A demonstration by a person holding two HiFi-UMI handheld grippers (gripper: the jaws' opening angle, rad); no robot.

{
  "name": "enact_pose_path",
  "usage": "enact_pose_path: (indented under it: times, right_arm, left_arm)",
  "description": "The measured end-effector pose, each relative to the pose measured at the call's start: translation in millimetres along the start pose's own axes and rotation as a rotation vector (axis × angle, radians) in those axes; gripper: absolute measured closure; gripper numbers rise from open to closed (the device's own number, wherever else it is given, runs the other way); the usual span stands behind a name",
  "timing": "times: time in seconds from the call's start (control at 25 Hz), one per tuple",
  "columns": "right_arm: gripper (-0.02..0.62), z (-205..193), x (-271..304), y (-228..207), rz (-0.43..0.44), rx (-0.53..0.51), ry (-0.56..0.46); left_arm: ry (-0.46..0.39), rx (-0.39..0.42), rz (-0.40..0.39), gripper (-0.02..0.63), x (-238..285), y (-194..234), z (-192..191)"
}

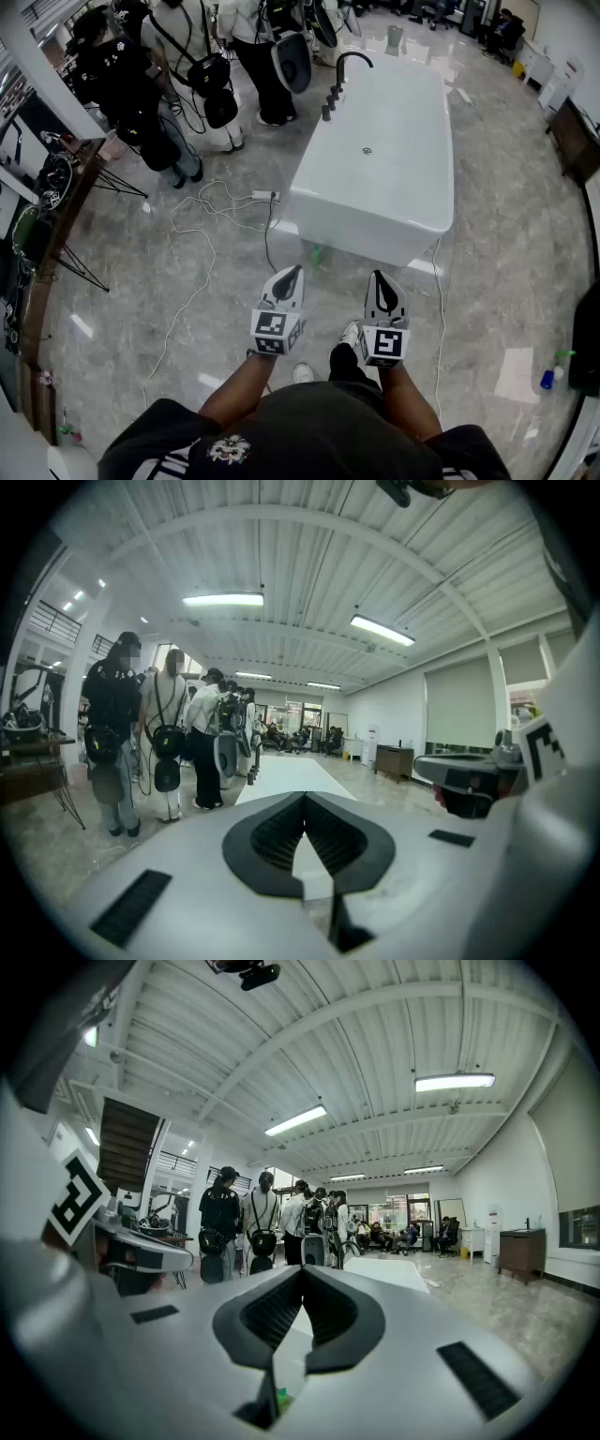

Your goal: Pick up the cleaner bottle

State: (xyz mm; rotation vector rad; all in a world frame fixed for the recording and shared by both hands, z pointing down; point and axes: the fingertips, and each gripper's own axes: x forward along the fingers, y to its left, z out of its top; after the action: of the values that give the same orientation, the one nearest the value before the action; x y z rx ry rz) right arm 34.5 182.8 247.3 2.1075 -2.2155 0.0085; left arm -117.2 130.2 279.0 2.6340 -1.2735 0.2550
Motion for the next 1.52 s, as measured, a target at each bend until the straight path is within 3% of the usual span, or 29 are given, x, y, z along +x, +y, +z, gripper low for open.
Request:
enact_pose_path:
  times: [0.12,0.28,0.52,0.84,1.24,1.52]
  right_arm:
    - [0.58,-2.0,35.8,-27.1,0.017,-0.002,-0.002]
    - [0.58,-6.4,84.2,-65.3,0.034,0.009,0.009]
    - [0.58,-10.8,131.6,-100.1,0.064,0.025,0.009]
    - [0.58,-17.4,179.4,-111.8,0.094,0.013,0.021]
    - [0.58,-28.8,235.5,-100.4,0.049,0.015,0.081]
    - [0.58,-80.3,265.6,-89.9,0.04,0.006,0.123]
  left_arm:
    - [0.005,-0.066,0.018,0.6,40.3,4.5,5.8]
    - [0.015,-0.009,0.036,0.6,94.5,3.8,14.6]
    - [-0.001,-0.003,0.057,0.6,149.3,-0.4,32.7]
    - [0.025,-0.017,0.086,0.6,191.5,19.9,30.8]
    - [0.048,-0.037,0.045,0.6,237.9,74.1,26.5]
    - [0.085,-0.04,0.048,0.6,263.2,107.3,-35.5]
